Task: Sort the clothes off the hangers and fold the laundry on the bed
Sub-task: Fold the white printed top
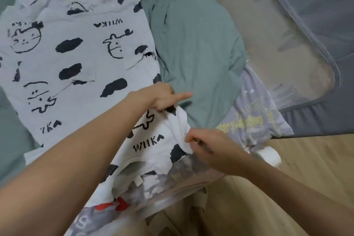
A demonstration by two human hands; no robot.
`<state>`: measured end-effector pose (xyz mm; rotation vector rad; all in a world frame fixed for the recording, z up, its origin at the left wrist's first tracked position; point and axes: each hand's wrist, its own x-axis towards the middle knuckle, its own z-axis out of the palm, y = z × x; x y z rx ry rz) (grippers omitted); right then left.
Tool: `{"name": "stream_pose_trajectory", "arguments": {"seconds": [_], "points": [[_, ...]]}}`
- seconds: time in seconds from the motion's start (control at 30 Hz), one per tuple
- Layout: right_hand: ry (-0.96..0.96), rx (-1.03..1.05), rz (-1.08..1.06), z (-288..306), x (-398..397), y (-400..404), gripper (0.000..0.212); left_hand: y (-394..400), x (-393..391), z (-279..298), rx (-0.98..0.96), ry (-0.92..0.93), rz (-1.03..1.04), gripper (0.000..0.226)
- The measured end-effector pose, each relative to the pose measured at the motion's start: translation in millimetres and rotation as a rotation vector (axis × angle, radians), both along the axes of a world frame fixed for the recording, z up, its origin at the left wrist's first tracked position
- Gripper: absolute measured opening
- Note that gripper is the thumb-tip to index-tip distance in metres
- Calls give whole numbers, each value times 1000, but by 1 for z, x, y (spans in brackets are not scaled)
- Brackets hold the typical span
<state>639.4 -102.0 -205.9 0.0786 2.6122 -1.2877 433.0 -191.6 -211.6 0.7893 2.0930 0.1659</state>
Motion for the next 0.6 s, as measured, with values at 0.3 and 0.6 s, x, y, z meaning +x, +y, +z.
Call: {"name": "stream_pose_trajectory", "arguments": {"seconds": [0.3,0.6], "points": [[350,475,433,-38,-3,-42,35,-52,-1,2,-71,81,-103,42],[364,405,554,-48,-2,-79,26,-120,3,-19,400,-98,457,46]]}}
